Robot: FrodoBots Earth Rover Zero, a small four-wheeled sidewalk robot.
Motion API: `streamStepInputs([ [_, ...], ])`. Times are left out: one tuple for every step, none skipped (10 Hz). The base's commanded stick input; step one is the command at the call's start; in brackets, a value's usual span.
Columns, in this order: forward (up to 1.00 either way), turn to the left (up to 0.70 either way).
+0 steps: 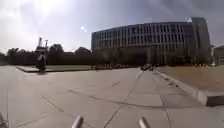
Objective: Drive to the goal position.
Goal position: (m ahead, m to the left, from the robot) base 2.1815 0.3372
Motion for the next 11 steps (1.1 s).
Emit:
streamStepInputs([
  [1.0, 0.0],
  [1.0, 0.0],
  [1.0, 0.0],
  [1.0, 0.0],
  [1.0, 0.0],
  [1.0, 0.0],
  [1.0, 0.0],
  [1.0, 0.0],
  [1.0, 0.0],
  [1.0, 0.0],
  [1.0, 0.0],
])
